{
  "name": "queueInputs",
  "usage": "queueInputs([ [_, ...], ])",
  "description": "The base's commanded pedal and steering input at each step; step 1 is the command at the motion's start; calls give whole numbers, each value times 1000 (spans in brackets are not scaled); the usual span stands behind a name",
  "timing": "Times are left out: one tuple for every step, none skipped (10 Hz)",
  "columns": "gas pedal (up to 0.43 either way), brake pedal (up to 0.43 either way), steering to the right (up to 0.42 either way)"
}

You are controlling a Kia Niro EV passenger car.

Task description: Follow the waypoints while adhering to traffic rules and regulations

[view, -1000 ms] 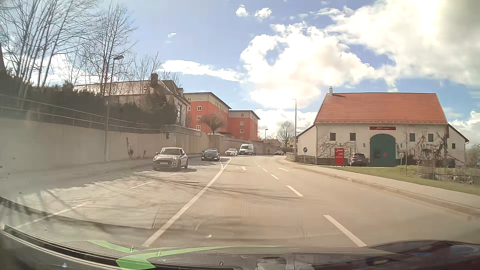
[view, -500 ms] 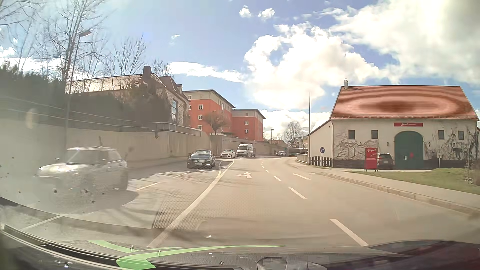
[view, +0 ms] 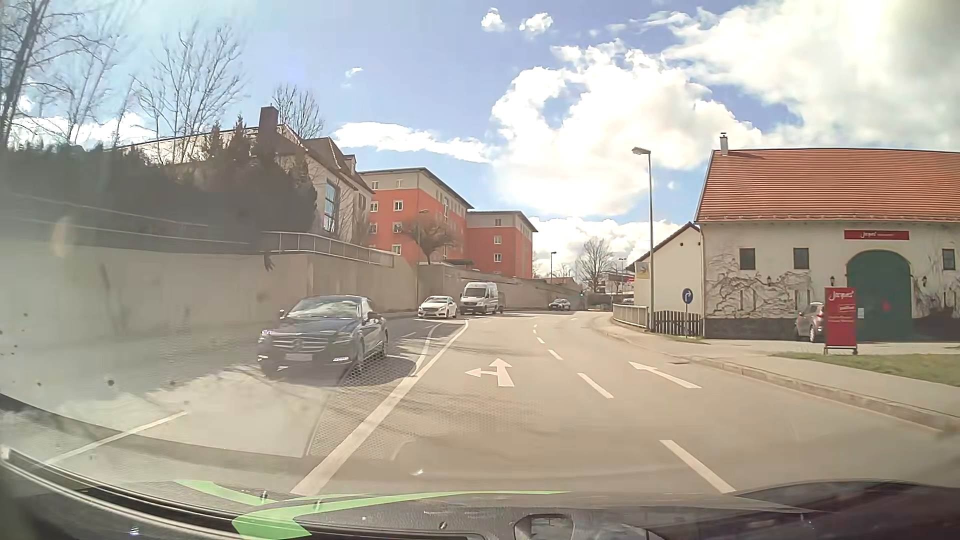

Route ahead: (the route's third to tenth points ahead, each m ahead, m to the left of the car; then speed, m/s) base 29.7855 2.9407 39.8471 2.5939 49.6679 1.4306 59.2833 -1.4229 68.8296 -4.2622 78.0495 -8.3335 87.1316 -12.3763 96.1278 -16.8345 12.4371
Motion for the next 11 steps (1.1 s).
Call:
queueInputs([
  [209,0,-7],
  [209,0,-6],
  [209,0,-6],
  [209,0,-6],
  [209,0,-6],
  [209,0,-6],
  [209,0,-5],
  [209,0,-2],
  [209,0,2],
  [209,0,6],
  [209,0,7],
])
